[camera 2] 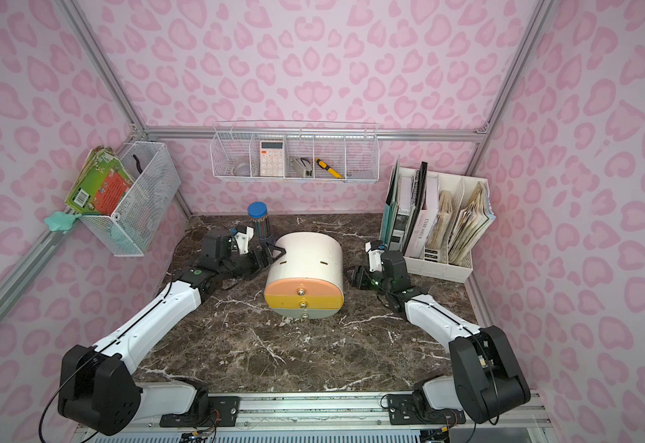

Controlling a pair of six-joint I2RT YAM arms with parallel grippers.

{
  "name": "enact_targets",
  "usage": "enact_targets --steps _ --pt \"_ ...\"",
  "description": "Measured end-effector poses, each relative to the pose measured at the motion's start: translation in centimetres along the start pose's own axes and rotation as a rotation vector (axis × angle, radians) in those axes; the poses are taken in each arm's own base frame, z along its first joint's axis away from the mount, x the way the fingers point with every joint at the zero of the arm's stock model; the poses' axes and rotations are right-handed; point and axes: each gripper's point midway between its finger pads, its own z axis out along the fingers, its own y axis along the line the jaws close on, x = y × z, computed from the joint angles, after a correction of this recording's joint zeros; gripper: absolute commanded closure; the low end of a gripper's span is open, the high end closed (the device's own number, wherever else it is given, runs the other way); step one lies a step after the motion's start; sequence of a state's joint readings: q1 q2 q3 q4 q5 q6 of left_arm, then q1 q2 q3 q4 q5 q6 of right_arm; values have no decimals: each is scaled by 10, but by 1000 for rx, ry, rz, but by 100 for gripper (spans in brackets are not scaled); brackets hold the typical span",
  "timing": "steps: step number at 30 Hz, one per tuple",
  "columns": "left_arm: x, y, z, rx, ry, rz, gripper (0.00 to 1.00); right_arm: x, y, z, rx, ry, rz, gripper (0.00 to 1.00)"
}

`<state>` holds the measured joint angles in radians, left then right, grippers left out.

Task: Put the bluetooth earphones in the drawer according to color
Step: Adjust the storage box at the center of the board.

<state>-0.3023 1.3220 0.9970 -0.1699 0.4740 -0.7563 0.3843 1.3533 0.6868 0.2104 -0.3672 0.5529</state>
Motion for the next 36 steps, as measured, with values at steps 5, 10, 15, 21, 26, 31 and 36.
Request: enact_targets --steps 5,10,15,21,26,31,36 --pt "15 -3 -13 -6 -2 6 6 7 3 -9 21 -6 -15 31" --pt "35 -3 -31 -9 28 -16 6 11 6 -24 33 -10 -21 30" --pt "52 6 -58 -76 25 -32 4 -3 4 -49 96 -76 -49 27" --pt "58 8 -106 -136 -70 -9 1 -18 12 -87 114 -186 -103 22" --pt "63 23 -137 -223 -152 5 1 -36 16 -122 158 -302 -164 1" --pt "67 52 -155 -336 -232 3 1 -53 16 -156 229 -432 -240 1" --pt "64 80 -156 -432 -308 13 1 -52 4 -180 308 -579 -343 1"
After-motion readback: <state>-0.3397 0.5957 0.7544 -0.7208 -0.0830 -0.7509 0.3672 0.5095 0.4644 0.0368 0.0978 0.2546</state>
